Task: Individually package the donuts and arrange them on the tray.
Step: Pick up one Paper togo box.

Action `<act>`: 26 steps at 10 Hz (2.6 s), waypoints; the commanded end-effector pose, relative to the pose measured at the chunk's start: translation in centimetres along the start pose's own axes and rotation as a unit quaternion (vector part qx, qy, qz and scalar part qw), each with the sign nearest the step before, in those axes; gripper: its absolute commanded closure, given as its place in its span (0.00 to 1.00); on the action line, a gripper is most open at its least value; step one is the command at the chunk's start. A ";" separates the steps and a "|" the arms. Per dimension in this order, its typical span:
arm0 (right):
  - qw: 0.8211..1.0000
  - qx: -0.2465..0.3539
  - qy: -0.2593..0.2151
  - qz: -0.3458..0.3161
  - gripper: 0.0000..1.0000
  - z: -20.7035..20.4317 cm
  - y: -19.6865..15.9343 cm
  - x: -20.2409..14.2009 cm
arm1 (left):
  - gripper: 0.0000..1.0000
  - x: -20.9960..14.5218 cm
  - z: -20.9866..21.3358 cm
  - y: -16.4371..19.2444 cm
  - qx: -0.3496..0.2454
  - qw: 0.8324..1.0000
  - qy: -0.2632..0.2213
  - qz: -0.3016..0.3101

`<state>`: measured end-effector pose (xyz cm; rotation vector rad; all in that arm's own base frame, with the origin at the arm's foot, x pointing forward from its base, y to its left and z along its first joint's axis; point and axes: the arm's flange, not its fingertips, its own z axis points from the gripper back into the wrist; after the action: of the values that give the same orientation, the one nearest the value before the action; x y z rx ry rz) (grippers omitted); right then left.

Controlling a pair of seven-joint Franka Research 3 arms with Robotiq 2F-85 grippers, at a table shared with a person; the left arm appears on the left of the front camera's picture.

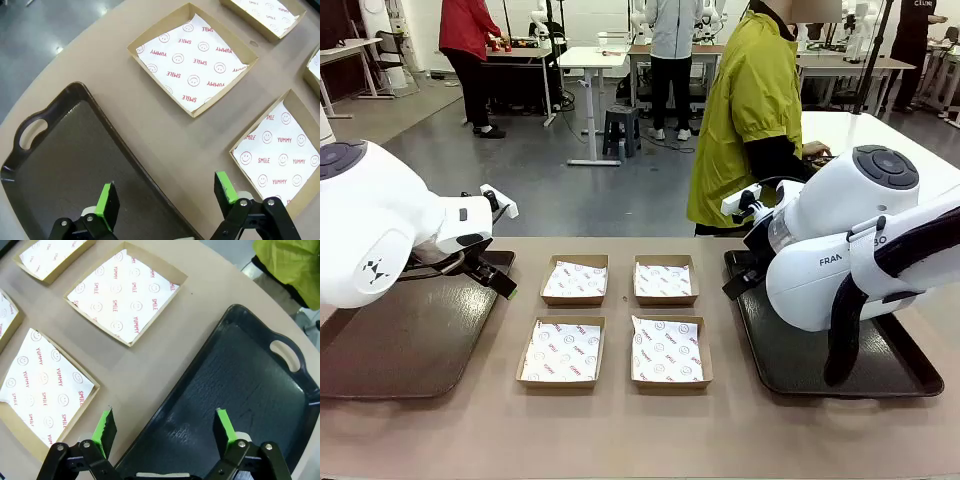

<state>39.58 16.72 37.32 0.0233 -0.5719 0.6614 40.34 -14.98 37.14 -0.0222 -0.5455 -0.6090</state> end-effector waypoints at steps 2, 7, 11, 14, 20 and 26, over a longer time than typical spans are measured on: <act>1.000 0.000 0.000 0.000 0.00 0.0 0.0 0.0 | 0.00 0.0 0.0 0.0 0.000 1.000 0.000 0.000; 1.000 0.000 0.000 0.000 0.00 0.0 0.0 0.0 | 0.00 0.0 0.0 0.0 0.000 1.000 0.000 0.000; 1.000 0.000 0.000 0.000 0.00 0.0 0.0 0.0 | 0.00 0.0 0.0 0.0 0.000 1.000 0.000 0.000; 1.000 0.000 0.000 0.000 0.00 0.0 0.0 0.0 | 0.00 0.0 0.0 0.0 0.000 1.000 0.000 0.000; 0.995 0.019 0.098 -0.025 0.00 10.5 3.3 -7.1 | 0.00 -7.8 11.9 -2.0 -0.012 0.995 0.072 -0.069; 0.987 0.030 0.151 -0.041 0.00 16.0 2.2 -3.1 | 0.00 -3.4 16.2 -0.2 -0.053 0.989 0.124 -0.064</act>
<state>27.17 13.01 49.87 0.0041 -0.2488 0.5837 29.77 -10.07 49.42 -0.0193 -0.2550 -0.7472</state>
